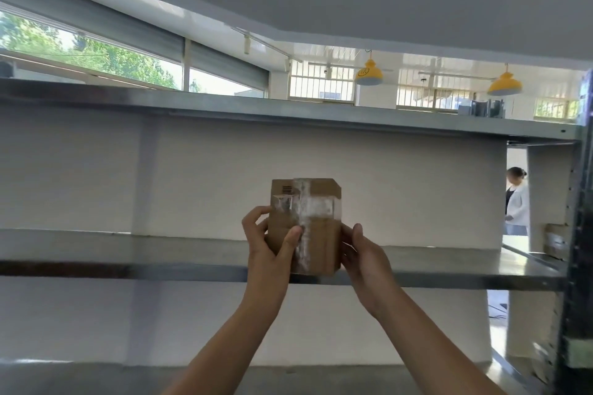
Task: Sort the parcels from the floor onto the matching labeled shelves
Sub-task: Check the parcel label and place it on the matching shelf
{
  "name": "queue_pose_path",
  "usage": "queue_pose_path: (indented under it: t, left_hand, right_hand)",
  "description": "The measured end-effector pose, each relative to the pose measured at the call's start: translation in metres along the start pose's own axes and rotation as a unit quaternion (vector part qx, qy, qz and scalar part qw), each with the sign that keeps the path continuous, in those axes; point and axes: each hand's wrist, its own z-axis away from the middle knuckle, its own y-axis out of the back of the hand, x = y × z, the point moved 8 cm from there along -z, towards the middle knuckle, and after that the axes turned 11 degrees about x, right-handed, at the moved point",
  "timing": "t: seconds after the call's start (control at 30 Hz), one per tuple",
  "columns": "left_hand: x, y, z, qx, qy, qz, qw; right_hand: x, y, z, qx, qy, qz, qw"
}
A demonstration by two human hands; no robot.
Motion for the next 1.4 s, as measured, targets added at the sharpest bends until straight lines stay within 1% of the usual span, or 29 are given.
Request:
queue_pose_path:
  t: [0.07, 0.2, 0.27, 0.37, 0.53, 0.67, 0.73, 0.83, 1.0, 1.1, 1.2, 1.4]
  left_hand:
    - [0.004, 0.002, -0.004, 0.015, -0.004, 0.007, 1.0]
    - [0.006, 0.006, -0.012, 0.026, -0.047, -0.024, 0.998]
    - [0.006, 0.009, -0.017, 0.036, -0.065, -0.044, 0.996]
    - [0.007, 0.013, -0.023, 0.036, -0.067, -0.066, 0.995]
    - [0.006, 0.011, -0.019, -0.02, -0.053, -0.087, 0.995]
    - [0.003, 0.008, -0.011, -0.059, -0.017, -0.056, 0.996]
    - [-0.002, 0.01, -0.01, -0.07, -0.015, -0.065, 0.995]
    - [-0.009, 0.018, -0.011, -0.054, -0.018, -0.089, 0.994]
    - [-0.009, 0.028, -0.016, 0.006, 0.002, -0.098, 0.995]
    - [-0.007, 0.03, -0.016, 0.006, 0.025, -0.094, 0.995]
    - [-0.009, 0.036, -0.01, 0.009, 0.029, -0.102, 0.994]
    - [-0.027, 0.056, 0.017, 0.013, 0.068, -0.125, 0.99]
  right_hand:
    - [-0.004, -0.002, 0.001, 0.008, 0.012, 0.002, 1.0]
    - [-0.011, -0.004, -0.001, 0.022, 0.021, -0.023, 0.999]
    - [-0.013, -0.007, -0.001, 0.016, 0.022, -0.035, 0.999]
    - [-0.01, -0.009, -0.002, 0.008, 0.03, -0.029, 0.999]
    - [-0.005, -0.01, -0.001, -0.005, 0.025, -0.038, 0.999]
    - [0.001, -0.019, 0.003, -0.048, 0.004, -0.036, 0.998]
    - [0.002, -0.021, 0.005, -0.062, -0.004, -0.026, 0.998]
    - [0.002, -0.023, 0.007, -0.073, 0.014, 0.003, 0.997]
    - [0.005, -0.025, 0.011, -0.07, 0.031, 0.025, 0.997]
    - [0.006, -0.025, 0.015, -0.055, 0.034, 0.01, 0.998]
    - [0.008, -0.024, 0.021, -0.04, 0.04, 0.006, 0.998]
    - [0.033, -0.021, 0.035, -0.029, -0.002, 0.024, 0.999]
